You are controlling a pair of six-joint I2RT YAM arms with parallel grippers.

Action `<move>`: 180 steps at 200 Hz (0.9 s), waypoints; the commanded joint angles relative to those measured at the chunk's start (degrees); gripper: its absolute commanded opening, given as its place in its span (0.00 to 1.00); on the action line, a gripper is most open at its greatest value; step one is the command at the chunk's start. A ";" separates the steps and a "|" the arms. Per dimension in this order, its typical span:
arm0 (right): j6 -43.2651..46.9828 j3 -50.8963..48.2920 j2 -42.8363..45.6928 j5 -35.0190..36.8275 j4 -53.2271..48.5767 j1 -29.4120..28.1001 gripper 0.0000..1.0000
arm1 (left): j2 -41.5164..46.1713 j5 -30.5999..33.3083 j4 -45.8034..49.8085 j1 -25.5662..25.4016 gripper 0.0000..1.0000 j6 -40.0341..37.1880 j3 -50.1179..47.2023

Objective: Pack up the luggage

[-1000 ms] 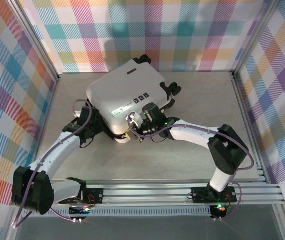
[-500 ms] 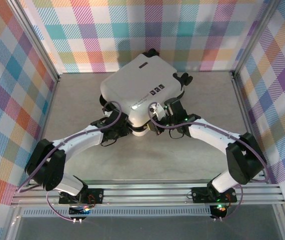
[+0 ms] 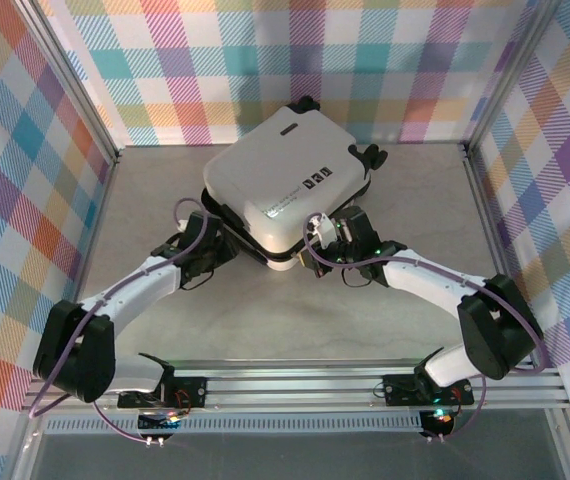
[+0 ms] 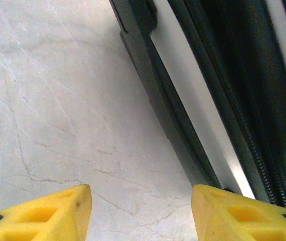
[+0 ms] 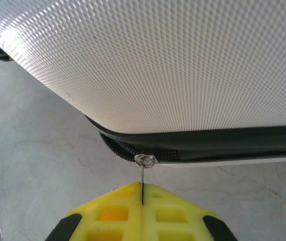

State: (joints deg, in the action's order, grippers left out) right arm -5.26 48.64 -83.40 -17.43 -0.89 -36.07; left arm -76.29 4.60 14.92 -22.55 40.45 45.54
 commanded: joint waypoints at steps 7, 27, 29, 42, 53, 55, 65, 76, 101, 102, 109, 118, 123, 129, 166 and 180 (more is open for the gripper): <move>-1.75 -1.79 0.44 -0.02 -0.93 -1.23 0.00 | -0.38 -6.40 -6.48 2.09 0.56 1.42 -1.10; -2.25 -2.05 0.16 0.37 0.05 -2.01 0.00 | -3.11 -8.74 -9.16 3.54 0.55 2.14 -1.34; -2.36 -2.04 0.16 0.38 0.13 -2.08 0.00 | -3.41 -8.98 -9.59 3.73 0.55 2.32 -1.55; -2.61 -2.20 0.32 0.72 0.49 -2.58 0.00 | -5.41 -11.52 -14.09 5.67 0.54 4.02 -2.95; -2.96 -2.40 0.40 0.86 0.81 -2.97 0.00 | -7.42 -14.09 -18.01 7.09 0.52 5.40 -3.85; -3.06 -2.41 0.42 0.94 0.84 -3.02 0.00 | -7.83 -14.51 -18.42 7.26 0.51 5.56 -3.87; -3.06 -2.42 0.50 1.20 0.78 -3.29 0.00 | -9.83 -15.77 -20.53 7.78 0.49 6.04 -3.79; -3.13 -2.50 0.68 1.78 0.64 -3.62 0.00 | -11.64 -16.30 -21.70 8.16 0.47 6.33 -3.60; -3.38 -2.87 1.15 2.41 0.76 -4.21 0.00 | -14.94 -19.15 -28.32 9.56 0.36 8.36 -5.14; -3.37 -2.91 1.18 2.45 0.78 -4.20 0.00 | -15.12 -19.21 -28.61 9.59 0.35 8.44 -5.17; -3.45 -3.10 1.22 2.57 0.91 -4.42 0.00 | -15.99 -19.98 -30.14 9.94 0.30 9.10 -5.43; -3.48 -3.43 1.40 3.05 0.78 -4.62 0.00 | -16.79 -20.40 -31.65 10.15 0.24 9.71 -5.80; -3.52 -3.66 1.40 3.40 0.80 -4.82 0.00 | -17.10 -20.42 -31.96 10.15 0.22 9.91 -5.90; -3.51 -3.92 1.55 3.67 0.80 -4.96 0.00 | -17.37 -20.46 -32.18 10.19 0.19 9.91 -5.90; -2.77 -5.45 2.27 4.40 1.24 -5.54 0.00 | -18.36 -20.90 -33.37 10.33 0.05 10.24 -6.08; -2.32 -5.36 2.13 4.11 1.39 -5.66 0.00 | -18.76 -20.99 -33.54 10.33 0.00 10.43 -6.20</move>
State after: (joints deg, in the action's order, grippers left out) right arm -8.19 44.95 -82.41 -9.30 4.05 -39.79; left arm -91.09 -17.78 -18.22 -12.60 50.65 41.01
